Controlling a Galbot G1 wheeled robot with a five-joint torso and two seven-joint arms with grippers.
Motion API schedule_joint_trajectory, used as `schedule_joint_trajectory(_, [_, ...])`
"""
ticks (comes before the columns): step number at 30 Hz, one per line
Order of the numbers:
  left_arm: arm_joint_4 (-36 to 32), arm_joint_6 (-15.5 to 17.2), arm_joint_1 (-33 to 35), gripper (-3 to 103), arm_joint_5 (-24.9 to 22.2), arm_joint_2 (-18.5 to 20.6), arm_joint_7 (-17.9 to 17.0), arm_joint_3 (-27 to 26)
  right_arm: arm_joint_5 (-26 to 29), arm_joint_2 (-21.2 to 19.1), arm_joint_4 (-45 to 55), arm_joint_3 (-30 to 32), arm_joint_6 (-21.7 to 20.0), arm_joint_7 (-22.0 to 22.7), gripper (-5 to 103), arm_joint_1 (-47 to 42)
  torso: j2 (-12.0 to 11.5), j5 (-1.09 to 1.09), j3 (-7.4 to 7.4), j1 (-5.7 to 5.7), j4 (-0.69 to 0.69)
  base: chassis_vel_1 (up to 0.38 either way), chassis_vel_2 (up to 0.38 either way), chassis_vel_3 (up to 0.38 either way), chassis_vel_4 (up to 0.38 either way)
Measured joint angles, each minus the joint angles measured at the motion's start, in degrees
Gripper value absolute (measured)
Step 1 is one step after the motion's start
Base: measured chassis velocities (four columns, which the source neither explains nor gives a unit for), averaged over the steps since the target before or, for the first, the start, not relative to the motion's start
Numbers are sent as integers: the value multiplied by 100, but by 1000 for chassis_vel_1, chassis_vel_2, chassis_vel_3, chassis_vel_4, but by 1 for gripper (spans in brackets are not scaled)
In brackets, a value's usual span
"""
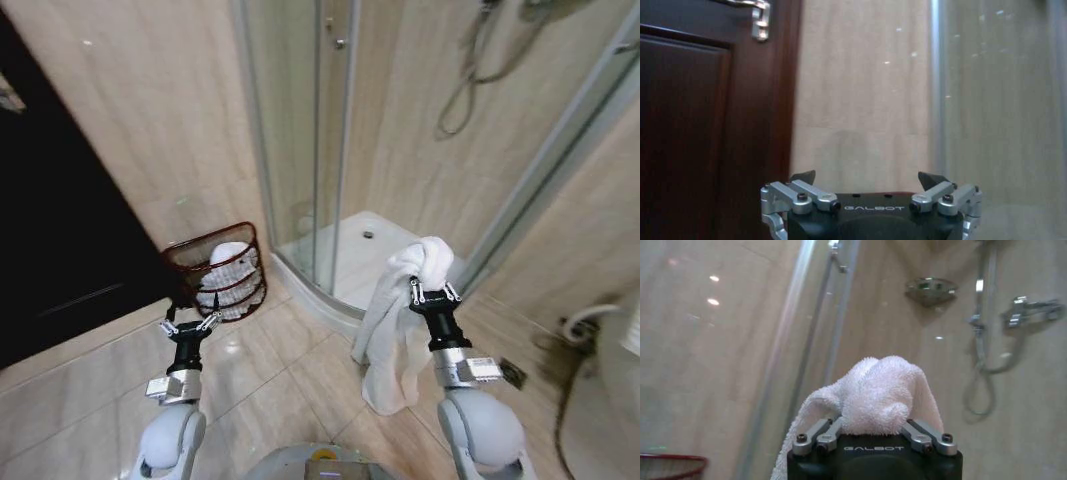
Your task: Discard the used towel into the hamper.
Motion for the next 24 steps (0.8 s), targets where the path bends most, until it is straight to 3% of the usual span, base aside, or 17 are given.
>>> schedule_joint_trajectory(24, [22, 8, 1, 100, 249, -111, -77, 36, 159, -64, -242, -29, 37, -41, 20, 149, 0, 0, 0, 0, 4, 186, 185, 51, 51])
